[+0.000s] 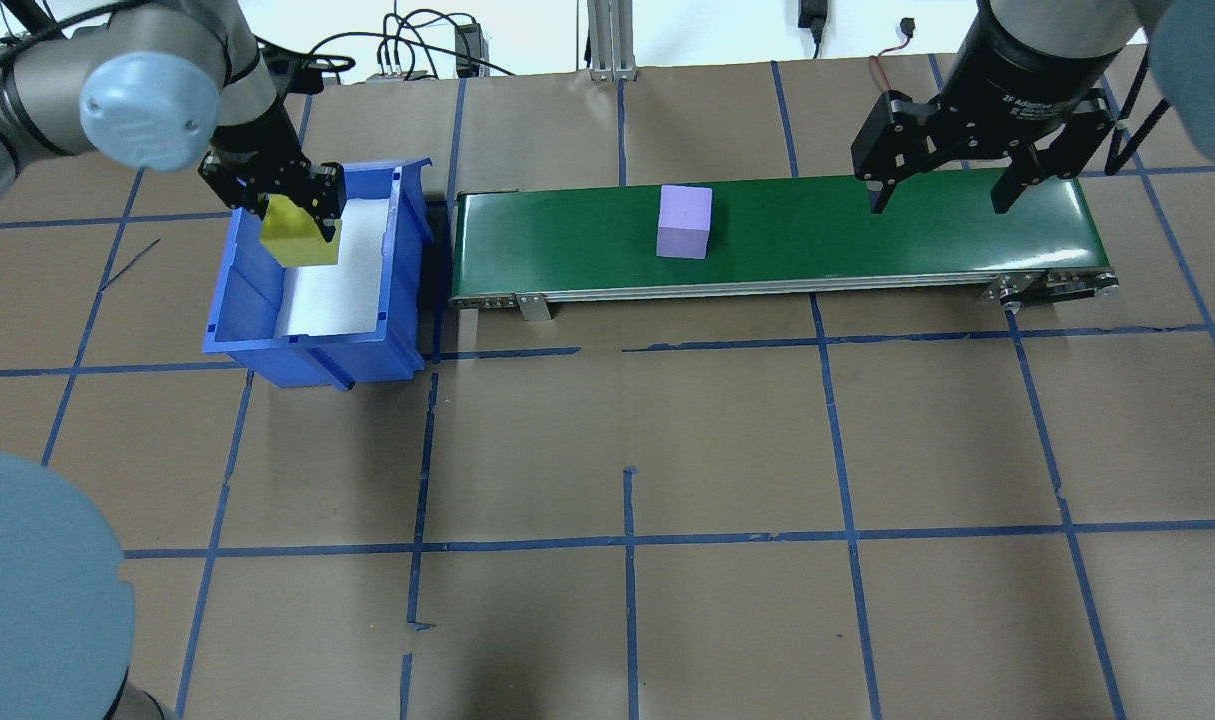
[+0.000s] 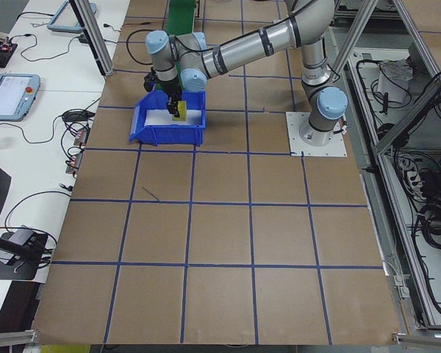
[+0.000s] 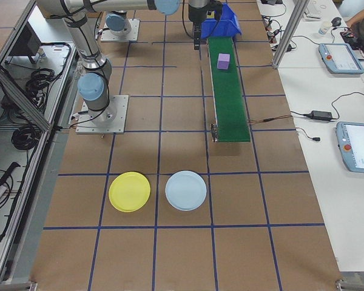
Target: Move block left to right into plate
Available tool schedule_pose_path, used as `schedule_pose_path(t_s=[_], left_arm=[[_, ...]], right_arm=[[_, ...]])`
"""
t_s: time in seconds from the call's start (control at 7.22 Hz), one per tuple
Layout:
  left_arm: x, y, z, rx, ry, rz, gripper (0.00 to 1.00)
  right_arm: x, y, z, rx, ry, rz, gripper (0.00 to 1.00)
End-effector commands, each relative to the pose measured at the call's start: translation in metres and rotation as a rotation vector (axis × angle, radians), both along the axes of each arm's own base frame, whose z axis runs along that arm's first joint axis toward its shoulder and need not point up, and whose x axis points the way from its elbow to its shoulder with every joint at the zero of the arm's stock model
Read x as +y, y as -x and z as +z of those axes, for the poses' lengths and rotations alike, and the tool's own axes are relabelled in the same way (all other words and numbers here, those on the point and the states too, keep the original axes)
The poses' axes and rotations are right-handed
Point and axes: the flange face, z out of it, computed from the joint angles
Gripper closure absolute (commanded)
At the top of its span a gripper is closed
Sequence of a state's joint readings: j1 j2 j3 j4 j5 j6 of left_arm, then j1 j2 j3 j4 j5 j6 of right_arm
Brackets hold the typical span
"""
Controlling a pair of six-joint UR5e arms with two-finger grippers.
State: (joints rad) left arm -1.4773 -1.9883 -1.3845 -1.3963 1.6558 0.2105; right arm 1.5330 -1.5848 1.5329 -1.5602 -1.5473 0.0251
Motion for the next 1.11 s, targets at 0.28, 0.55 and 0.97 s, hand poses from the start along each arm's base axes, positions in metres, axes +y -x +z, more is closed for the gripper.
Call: schedule_pose_path(t_s=[0.28, 0.55, 0.97], left_arm=[[-0.015, 0.174, -0.040, 0.097, 0.114, -0.120, 0.52], [-0.006, 0.187, -0.093, 0.089, 0.077, -0.134, 0.50], [0.003, 0.185, -0.038, 0.097, 0.169, -0.113, 0.00]], right_arm=[[-0.046, 0.130, -0.004, -0.036, 0.025, 0.014, 0.00], [-0.088, 0.203, -0.046, -0.013, 0.061, 0.072, 0.00], [-0.134, 0.215, -0.117, -0.089, 0.090, 0.127, 0.00]])
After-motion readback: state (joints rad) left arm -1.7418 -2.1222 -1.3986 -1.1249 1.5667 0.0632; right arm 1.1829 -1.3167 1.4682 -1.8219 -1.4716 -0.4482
